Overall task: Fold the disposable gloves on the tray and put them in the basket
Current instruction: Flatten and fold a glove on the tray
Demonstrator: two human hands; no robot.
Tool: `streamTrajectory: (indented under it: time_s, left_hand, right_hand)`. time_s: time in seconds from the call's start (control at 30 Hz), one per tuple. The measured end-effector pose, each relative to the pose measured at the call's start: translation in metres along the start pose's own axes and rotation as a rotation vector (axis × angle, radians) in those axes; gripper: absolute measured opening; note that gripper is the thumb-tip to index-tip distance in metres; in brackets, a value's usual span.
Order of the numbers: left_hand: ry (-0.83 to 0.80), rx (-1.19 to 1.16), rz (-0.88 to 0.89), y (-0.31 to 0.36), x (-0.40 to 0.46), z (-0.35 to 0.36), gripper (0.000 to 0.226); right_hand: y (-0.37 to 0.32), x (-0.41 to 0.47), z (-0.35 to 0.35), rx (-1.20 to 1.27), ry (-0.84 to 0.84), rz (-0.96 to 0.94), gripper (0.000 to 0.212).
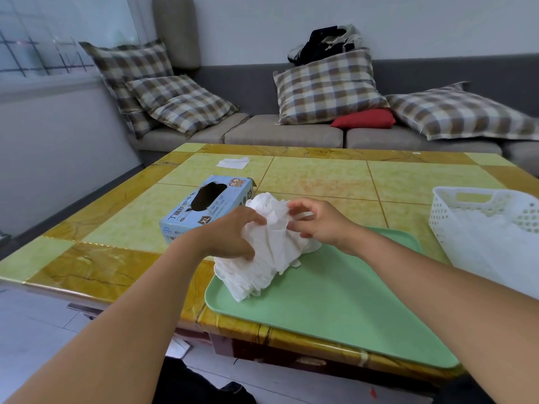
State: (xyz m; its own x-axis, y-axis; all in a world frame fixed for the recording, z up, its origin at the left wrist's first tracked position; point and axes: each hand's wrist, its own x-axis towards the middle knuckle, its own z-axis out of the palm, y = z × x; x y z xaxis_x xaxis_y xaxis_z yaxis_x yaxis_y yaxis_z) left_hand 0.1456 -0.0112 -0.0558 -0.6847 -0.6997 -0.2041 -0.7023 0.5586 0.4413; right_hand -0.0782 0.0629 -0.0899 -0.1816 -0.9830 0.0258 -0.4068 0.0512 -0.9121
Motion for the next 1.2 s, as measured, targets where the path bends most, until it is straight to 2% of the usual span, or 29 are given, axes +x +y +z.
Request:
streamTrajectory:
  time_s: [0.1,0.2,0.33,0.4,0.53,0.67,0.73,0.83,0.9,0.97,1.07,1.13,1.2]
  left_hand:
    - [0.096,-0.089,0.049,0.003,-0.001,0.001,0.083]
    - [0.235,-0.214,0.135,0.014,0.003,0.006,0.069]
    - [0.160,0.046,0.138,0.017,0.013,0.018,0.055]
    - [0.184,0.057,0.115,0.014,0.017,0.018,0.049]
    - [0.267,0.035,0.130,0.011,0.019,0.015,0.042]
    - [0.411,-0.010,0.111,0.009,0.021,0.015,0.014]
    - [0.435,-0.043,0.090,0.009,0.022,0.014,0.013]
    - [0.438,-0.075,0.069,0.007,0.024,0.012,0.007]
    - [0.504,-0.109,0.037,0.005,0.025,0.011,0.004]
    - [0.563,-0.096,-0.040,0.005,0.025,0.011,0.010]
    - [0.611,-0.026,-0.160,0.005,0.027,0.011,0.013]
    - [0.632,-0.024,-0.210,0.004,0.030,0.011,0.012]
    - [0.594,-0.049,-0.184,0.006,0.033,0.012,0.023]
  right_hand:
    - [0.002,0.001,0.010,-0.245,0.021,-0.099,0.051]
    - [0.000,-0.001,0.021,-0.261,0.130,-0.174,0.039]
    - [0.001,-0.003,0.020,-0.144,0.227,-0.177,0.045]
    - [0.003,-0.004,0.015,-0.177,0.211,-0.151,0.048]
    - [0.008,-0.006,0.004,-0.233,0.126,-0.123,0.035]
    - [0.011,-0.010,-0.005,-0.224,0.023,-0.136,0.028]
    - [0.011,-0.010,-0.007,-0.225,-0.021,-0.148,0.026]
    - [0.012,-0.009,-0.009,-0.239,-0.038,-0.146,0.030]
    - [0.010,-0.010,-0.012,-0.292,-0.056,-0.119,0.038]
    - [0.004,-0.014,-0.019,-0.478,-0.153,-0.095,0.040]
    - [-0.010,-0.025,-0.039,-0.819,-0.415,0.008,0.031]
    - [-0.016,-0.035,-0.062,-0.842,-0.565,0.152,0.027]
    - [-0.020,-0.047,-0.087,-0.676,-0.610,0.231,0.028]
